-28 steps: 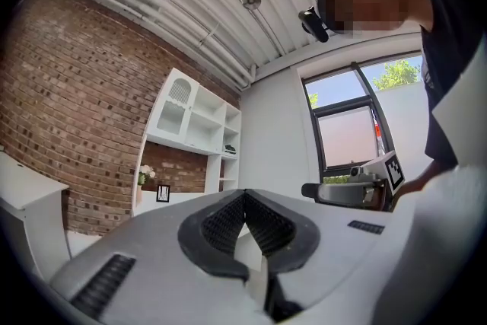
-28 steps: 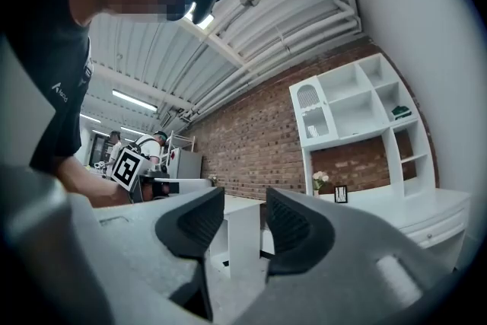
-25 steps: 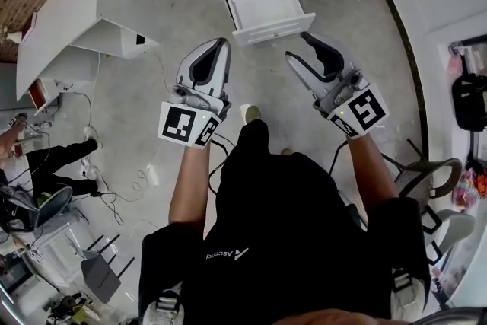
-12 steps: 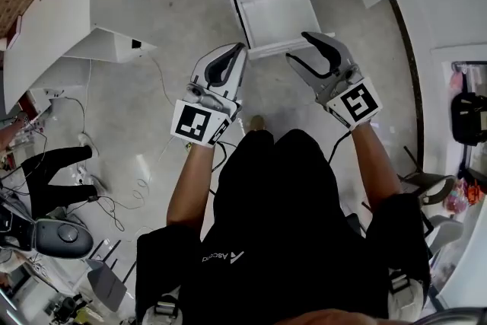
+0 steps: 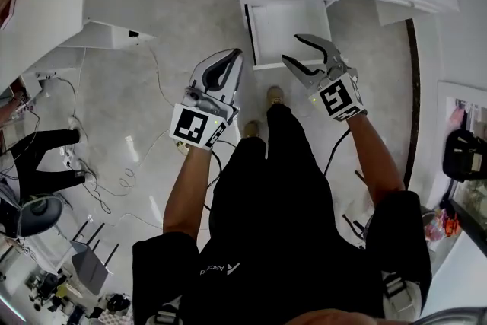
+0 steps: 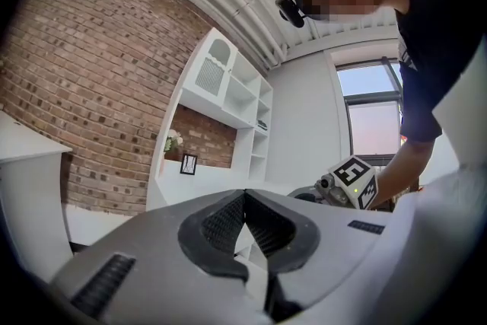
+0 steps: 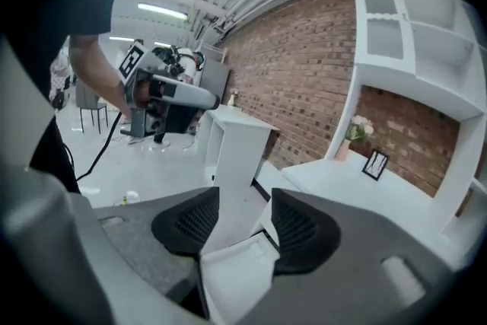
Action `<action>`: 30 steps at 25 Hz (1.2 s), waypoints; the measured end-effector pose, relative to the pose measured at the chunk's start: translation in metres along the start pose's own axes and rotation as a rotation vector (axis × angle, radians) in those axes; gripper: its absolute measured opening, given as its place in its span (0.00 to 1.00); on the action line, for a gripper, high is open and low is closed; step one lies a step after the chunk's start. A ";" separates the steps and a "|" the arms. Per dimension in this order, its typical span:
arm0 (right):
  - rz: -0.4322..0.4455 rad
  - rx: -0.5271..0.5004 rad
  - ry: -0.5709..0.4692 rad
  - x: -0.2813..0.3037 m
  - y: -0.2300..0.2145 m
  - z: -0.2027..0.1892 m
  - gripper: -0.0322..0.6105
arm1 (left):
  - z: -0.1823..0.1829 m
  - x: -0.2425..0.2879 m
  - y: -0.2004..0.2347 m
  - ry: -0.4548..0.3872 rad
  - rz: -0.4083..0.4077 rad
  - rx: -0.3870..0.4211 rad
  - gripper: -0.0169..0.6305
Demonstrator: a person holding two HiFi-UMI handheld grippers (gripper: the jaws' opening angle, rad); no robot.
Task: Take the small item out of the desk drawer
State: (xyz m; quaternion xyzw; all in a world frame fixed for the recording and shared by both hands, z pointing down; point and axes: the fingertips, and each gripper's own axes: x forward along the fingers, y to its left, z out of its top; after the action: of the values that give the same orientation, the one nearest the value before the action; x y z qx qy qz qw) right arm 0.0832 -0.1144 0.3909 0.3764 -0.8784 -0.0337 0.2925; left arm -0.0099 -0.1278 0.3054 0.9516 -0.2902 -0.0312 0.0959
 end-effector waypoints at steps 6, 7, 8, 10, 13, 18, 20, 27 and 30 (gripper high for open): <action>0.119 -0.143 0.061 0.080 -0.026 -0.057 0.37 | -0.048 0.048 0.059 0.026 0.116 -0.056 0.02; 0.136 -0.152 0.071 0.096 -0.028 -0.068 0.37 | -0.058 0.053 0.072 0.033 0.138 -0.062 0.02; 0.150 -0.161 0.083 0.113 -0.029 -0.079 0.37 | -0.068 0.057 0.085 0.039 0.158 -0.068 0.02; 0.177 -0.184 0.112 0.146 -0.032 -0.105 0.37 | -0.090 0.064 0.110 0.048 0.191 -0.085 0.02; 0.210 -0.212 0.159 0.194 -0.035 -0.142 0.38 | -0.123 0.072 0.144 0.063 0.225 -0.117 0.02; 0.222 -0.256 0.216 0.247 -0.037 -0.198 0.38 | -0.181 0.079 0.176 0.089 0.239 -0.155 0.02; 0.217 -0.265 0.234 0.264 -0.036 -0.217 0.38 | -0.204 0.082 0.188 0.099 0.237 -0.165 0.02; 0.189 -0.274 0.291 0.317 -0.028 -0.275 0.38 | -0.283 0.093 0.227 0.155 0.211 -0.170 0.02; 0.168 -0.288 0.325 0.341 -0.027 -0.303 0.38 | -0.307 0.096 0.236 0.177 0.188 -0.167 0.02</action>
State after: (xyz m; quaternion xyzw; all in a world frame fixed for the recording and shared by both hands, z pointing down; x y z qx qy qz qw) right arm 0.0778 -0.3174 0.8006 0.2569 -0.8342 -0.0733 0.4825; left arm -0.0235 -0.3231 0.6528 0.9080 -0.3649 0.0379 0.2024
